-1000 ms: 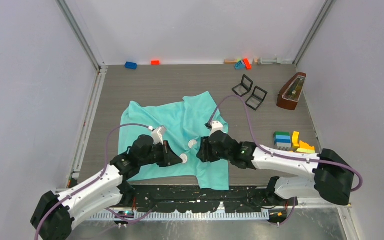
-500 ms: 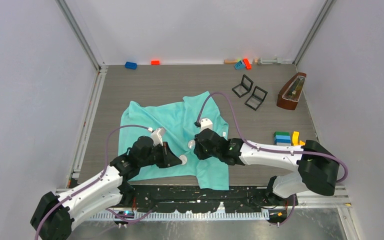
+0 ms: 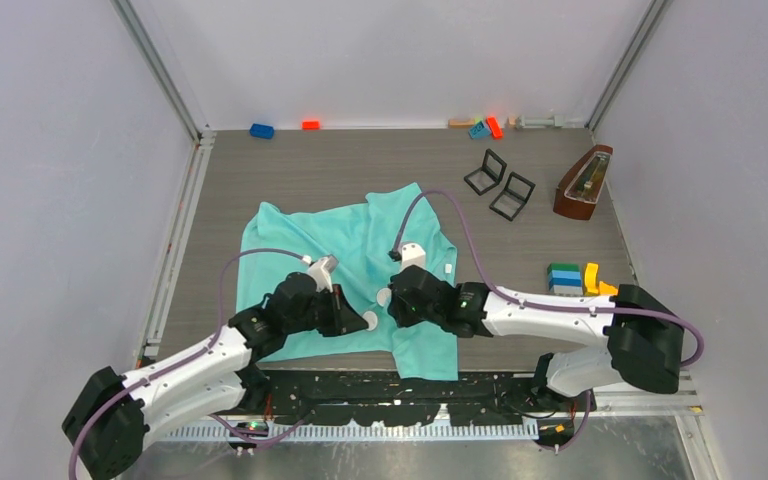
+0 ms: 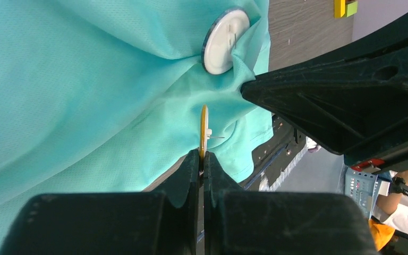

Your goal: Pin the brooch onto the clothing

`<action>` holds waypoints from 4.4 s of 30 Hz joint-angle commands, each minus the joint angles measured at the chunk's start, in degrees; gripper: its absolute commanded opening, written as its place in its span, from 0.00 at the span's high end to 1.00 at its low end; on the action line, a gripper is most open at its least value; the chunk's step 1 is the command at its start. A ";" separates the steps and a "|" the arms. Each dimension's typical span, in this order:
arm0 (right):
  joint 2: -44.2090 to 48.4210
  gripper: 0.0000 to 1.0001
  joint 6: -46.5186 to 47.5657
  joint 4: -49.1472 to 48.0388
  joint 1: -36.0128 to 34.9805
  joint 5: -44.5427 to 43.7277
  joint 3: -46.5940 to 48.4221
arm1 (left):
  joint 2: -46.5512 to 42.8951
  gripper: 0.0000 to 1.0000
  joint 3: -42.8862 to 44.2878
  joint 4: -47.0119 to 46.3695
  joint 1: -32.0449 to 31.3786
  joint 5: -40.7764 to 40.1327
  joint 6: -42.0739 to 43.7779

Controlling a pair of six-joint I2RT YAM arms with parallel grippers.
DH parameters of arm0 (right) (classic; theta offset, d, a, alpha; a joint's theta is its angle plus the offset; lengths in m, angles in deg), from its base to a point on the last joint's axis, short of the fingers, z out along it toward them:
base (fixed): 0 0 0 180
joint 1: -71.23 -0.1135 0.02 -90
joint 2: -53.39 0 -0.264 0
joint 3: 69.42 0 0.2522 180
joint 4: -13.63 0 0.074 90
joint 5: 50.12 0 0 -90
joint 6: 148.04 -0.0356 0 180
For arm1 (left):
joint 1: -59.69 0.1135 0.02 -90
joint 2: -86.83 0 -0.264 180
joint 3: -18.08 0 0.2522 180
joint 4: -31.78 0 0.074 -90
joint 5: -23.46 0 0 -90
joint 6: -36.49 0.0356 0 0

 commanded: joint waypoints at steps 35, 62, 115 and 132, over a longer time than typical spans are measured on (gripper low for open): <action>-1.81 0.99 -2.51 -7.19 -1.85 7.37 0.85 | 5.88 1.00 1.93 -7.94 -4.46 -4.11 -4.17; -0.79 0.99 -2.62 -5.75 -2.21 5.93 2.13 | 5.17 1.00 1.24 -8.16 -4.63 -4.02 -4.94; -0.74 0.87 -0.03 -5.59 -2.66 4.89 -2.71 | 1.23 1.00 -1.43 -12.01 -4.63 -3.25 -5.19; -2.59 1.00 -1.85 -8.44 -2.18 8.54 -3.32 | -3.04 1.00 -2.62 -18.78 -4.63 4.14 1.45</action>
